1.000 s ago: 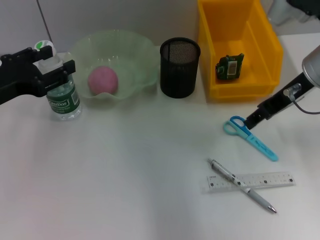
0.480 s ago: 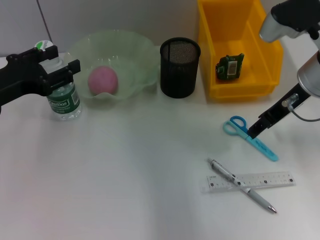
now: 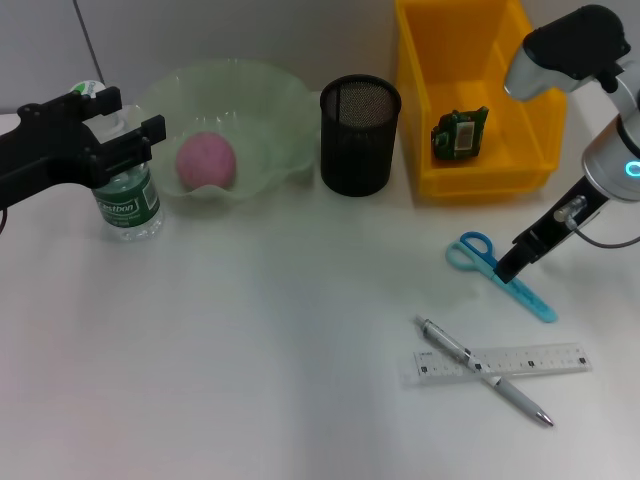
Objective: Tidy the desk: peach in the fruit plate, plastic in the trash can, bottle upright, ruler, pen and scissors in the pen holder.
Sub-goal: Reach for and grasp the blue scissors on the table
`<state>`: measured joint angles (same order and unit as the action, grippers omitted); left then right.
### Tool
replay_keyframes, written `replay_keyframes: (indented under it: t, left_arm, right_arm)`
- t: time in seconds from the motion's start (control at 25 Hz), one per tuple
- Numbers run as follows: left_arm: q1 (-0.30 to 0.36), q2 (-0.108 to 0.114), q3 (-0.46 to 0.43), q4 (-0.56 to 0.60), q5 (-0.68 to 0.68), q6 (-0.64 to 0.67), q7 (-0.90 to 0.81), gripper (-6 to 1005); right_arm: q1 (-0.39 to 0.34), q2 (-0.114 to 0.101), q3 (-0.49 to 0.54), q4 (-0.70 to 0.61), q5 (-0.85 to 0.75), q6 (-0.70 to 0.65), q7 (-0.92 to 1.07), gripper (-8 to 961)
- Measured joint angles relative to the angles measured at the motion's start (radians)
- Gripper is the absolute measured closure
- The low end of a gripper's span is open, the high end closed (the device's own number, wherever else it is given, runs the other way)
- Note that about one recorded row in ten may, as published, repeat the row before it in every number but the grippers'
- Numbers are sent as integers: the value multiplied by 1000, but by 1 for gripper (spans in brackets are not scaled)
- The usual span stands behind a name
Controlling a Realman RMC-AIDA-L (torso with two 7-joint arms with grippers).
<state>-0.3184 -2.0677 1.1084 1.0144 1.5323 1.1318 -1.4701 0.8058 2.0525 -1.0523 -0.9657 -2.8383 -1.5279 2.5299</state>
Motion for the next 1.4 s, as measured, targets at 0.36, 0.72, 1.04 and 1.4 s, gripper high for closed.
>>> replay_keyframes:
  t: [0.36, 0.72, 1.04, 1.4]
  left_arm:
    - [-5, 1, -3, -11, 0, 0, 3, 331]
    - [-5, 3, -4, -11, 4, 4, 4, 331]
    - [-1, 3, -4, -11, 7, 5, 6, 331]
    - [-3, 3, -4, -11, 8, 1, 7, 331]
  right_arm:
    - [33, 5, -3, 58, -7, 39, -6, 378]
    - [47, 14, -26, 101, -7, 64, -7, 379]
    - [46, 14, -26, 106, -8, 66, -8, 379]
    - [46, 14, -26, 97, -28, 59, -1, 380]
